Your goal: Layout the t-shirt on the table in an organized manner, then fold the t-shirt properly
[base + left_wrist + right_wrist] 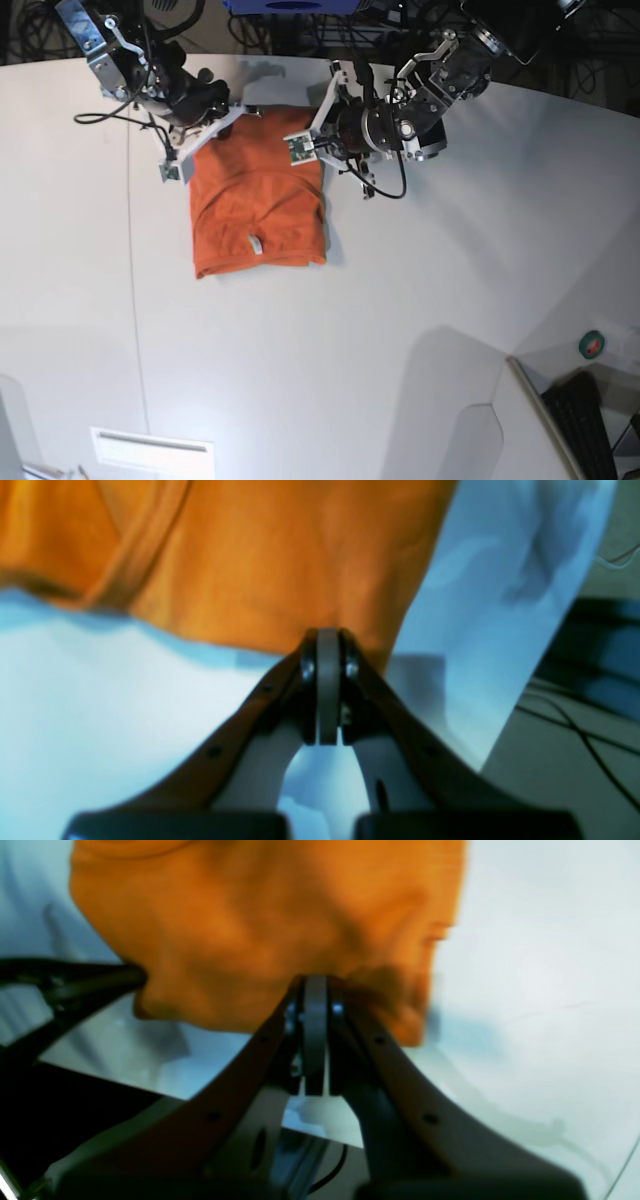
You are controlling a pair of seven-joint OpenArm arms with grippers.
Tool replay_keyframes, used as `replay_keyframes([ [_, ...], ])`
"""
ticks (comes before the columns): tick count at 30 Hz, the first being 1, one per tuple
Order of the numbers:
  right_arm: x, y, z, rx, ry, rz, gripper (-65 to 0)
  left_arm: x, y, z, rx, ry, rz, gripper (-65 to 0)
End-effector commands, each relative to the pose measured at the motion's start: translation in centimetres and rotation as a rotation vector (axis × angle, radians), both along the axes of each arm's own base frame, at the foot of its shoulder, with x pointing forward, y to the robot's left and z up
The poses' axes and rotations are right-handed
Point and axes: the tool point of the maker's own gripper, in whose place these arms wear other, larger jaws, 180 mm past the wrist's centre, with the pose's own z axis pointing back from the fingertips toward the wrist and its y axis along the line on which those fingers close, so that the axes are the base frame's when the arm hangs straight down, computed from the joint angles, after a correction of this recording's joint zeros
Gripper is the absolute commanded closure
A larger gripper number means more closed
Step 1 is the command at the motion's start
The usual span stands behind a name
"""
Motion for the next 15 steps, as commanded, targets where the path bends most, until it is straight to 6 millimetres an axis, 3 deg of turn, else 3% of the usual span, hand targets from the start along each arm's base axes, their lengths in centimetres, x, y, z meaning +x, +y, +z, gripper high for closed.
replay_keyframes([
  [1,1.2,0.0,1.3,0.009,-0.057,0.002,0.0,2.0,-0.8,2.5,-0.073,-0.070,0.016,0.0],
  [3,1.1,0.2,2.2,0.025,-0.075,-0.002,0.0,3.0,-1.0,4.6,-0.109,-0.124,0.032,0.0],
  [6,1.1,-1.4,3.7,0.020,-0.104,-0.040,0.0,2.9,-0.2,6.4,-0.136,-0.162,0.072,0.0],
  [9,0.5,-3.9,5.0,-0.020,-0.130,-0.042,0.0,1.7,2.4,7.0,-0.128,-0.166,0.138,0.0],
  [12,-1.4,-6.6,6.0,-0.086,-0.131,0.004,0.0,-0.3,6.6,6.6,-0.086,-0.139,0.251,0.0],
  [15,-4.1,-8.9,5.6,-0.146,-0.076,0.042,0.0,-1.8,9.7,6.9,-0.125,-0.149,0.366,0.0],
])
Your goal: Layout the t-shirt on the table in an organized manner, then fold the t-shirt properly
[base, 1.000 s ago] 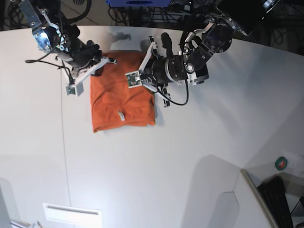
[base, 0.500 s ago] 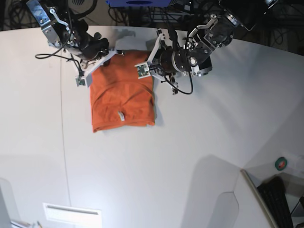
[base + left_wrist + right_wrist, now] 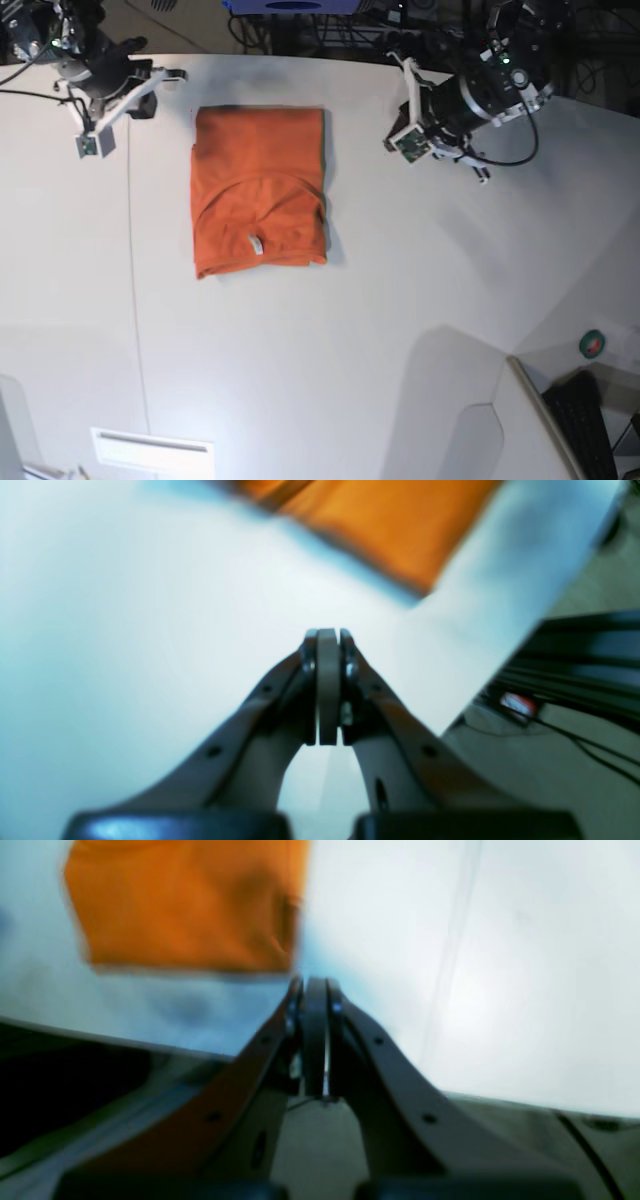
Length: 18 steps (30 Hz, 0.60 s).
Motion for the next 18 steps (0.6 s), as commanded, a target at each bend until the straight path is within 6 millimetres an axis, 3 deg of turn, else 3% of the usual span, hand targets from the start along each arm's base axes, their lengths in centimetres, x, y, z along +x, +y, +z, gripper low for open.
replay_keyframes([
  [1,-0.9,-0.6,0.1,-0.016,0.013,0.022,0.0,-0.9,0.4,0.6,-0.040,-0.014,0.015,0.0],
  [5,-4.9,-3.8,-0.6,-0.157,0.086,0.121,0.0,-4.2,3.1,0.6,-0.082,-0.003,0.096,0.0],
  [10,-13.0,-6.0,-0.7,-0.315,0.208,0.279,0.0,-9.9,6.2,-0.7,-0.020,0.125,0.163,0.0],
  [12,-15.9,-6.0,-0.6,-0.328,0.260,0.317,0.0,-12.4,6.5,-1.1,-0.009,0.184,0.172,0.0],
  [15,-20.1,-4.4,-0.4,-0.276,0.348,0.355,0.0,-16.2,6.1,-2.1,-0.017,0.284,0.192,0.0],
  [18,-23.7,-2.3,-0.9,-0.219,0.428,0.417,0.0,-19.9,6.5,-4.6,-0.014,0.398,0.266,0.0],
])
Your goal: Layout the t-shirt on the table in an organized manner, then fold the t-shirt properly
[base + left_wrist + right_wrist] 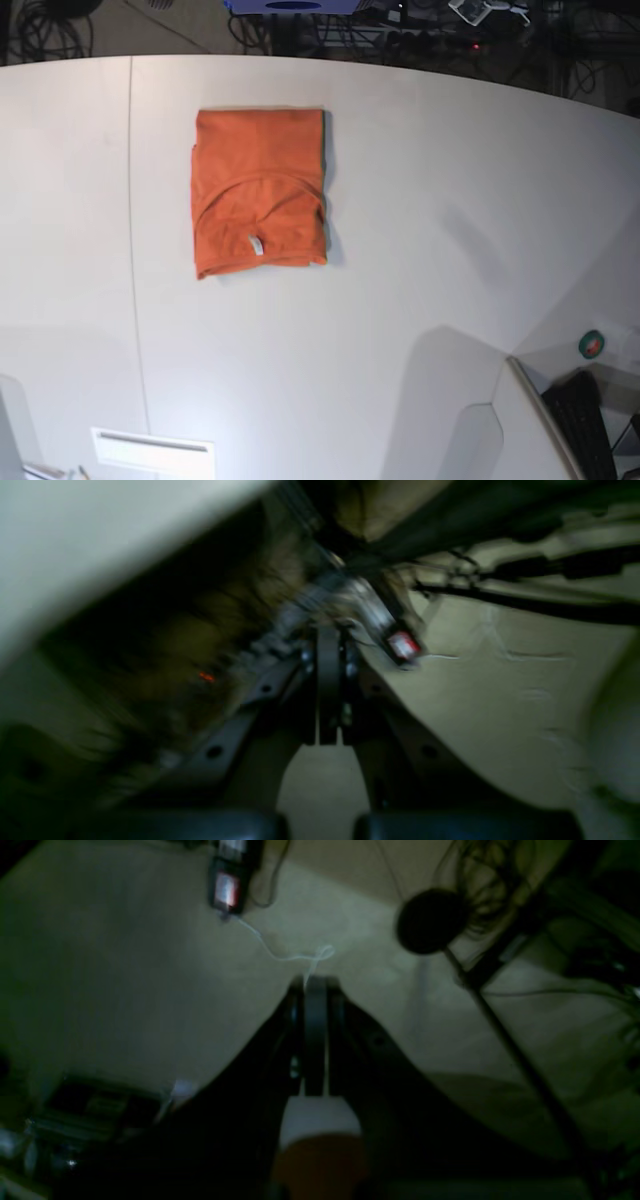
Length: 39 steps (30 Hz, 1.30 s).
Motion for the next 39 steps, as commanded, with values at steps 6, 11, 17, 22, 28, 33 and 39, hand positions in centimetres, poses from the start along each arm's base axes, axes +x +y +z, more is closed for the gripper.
replay_keyframes([
  [6,-5.3,0.4,-4.5,-0.011,0.163,0.161,0.0,-7.5,0.8,-6.6,-0.112,0.149,0.206,0.0],
  [11,-7.8,0.4,-8.6,-0.004,0.305,0.132,0.0,-12.0,0.8,-11.5,-0.189,0.210,0.442,0.0],
  [17,-8.6,-0.7,-16.1,-0.037,0.274,0.047,0.0,-12.1,1.5,-14.6,-0.173,0.291,0.526,0.0],
  [22,-6.8,-3.2,-19.8,-0.185,0.058,0.041,0.0,-7.7,-0.8,-15.8,-0.219,0.257,0.466,0.0],
  [28,-4.7,-0.2,-20.1,-0.145,-0.069,-0.098,0.0,-5.1,-1.3,-16.8,-0.208,0.280,0.413,0.0],
  [33,-4.6,0.4,-20.1,-0.139,-0.059,-0.212,0.0,-5.0,0.2,-17.4,-0.113,0.240,0.401,0.0],
  [39,-3.3,-1.2,-20.2,-0.155,-0.085,-0.203,0.0,-4.3,1.2,-17.7,-0.051,0.203,0.394,0.0],
])
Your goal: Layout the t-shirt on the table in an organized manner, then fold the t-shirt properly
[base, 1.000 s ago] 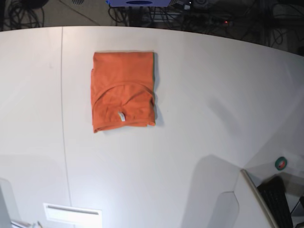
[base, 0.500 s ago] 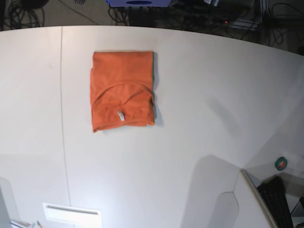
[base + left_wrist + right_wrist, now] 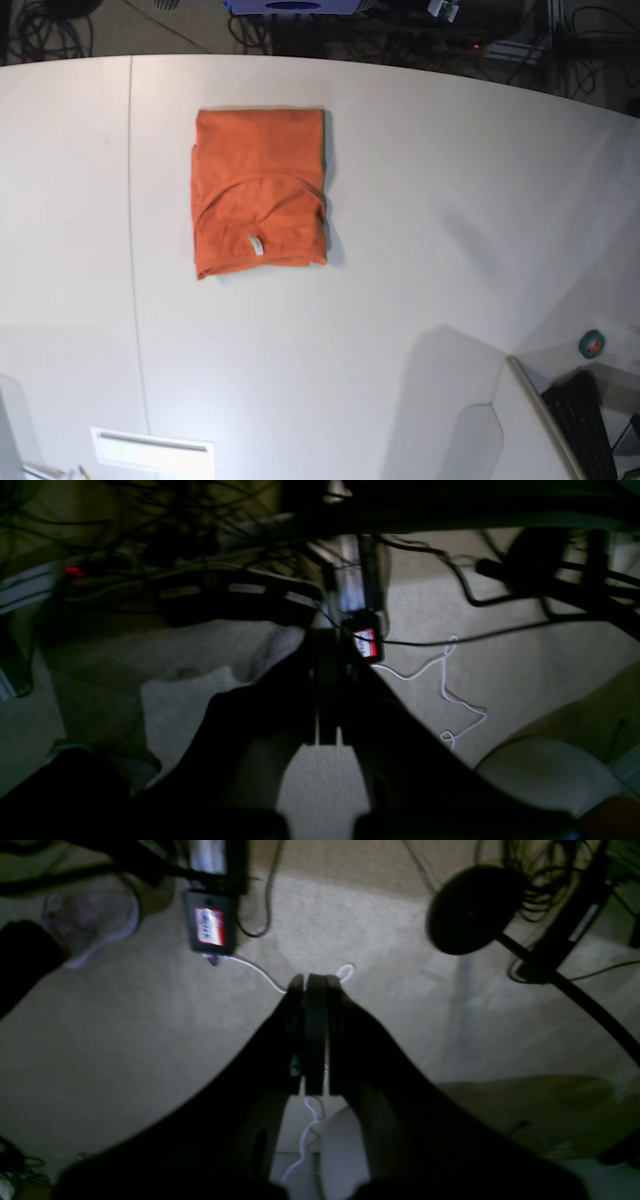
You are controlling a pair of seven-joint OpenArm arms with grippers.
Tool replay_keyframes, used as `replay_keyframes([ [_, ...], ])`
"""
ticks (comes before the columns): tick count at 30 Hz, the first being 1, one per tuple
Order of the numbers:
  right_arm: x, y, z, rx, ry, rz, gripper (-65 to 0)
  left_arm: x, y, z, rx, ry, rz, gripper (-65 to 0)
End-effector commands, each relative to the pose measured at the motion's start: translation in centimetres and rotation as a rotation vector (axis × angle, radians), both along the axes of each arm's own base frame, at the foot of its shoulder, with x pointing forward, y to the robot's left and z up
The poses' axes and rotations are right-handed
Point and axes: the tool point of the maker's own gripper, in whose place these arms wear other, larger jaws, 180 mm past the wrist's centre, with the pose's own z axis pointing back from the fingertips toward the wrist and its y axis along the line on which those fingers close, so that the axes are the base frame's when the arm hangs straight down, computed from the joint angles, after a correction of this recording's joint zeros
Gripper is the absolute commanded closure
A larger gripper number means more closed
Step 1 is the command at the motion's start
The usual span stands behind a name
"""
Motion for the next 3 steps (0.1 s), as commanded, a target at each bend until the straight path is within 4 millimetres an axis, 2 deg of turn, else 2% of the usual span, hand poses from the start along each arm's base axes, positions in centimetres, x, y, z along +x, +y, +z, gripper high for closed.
replay_keyframes([
  [1,0.02,-0.62,0.08,-0.015,-0.005,0.001,0.0,0.39,0.16,0.08,-0.004,-0.012,0.001,0.0],
  [3,0.51,-0.90,0.01,-0.019,-0.013,0.004,0.0,0.79,-0.57,-0.09,-0.014,-0.010,0.002,0.0],
])
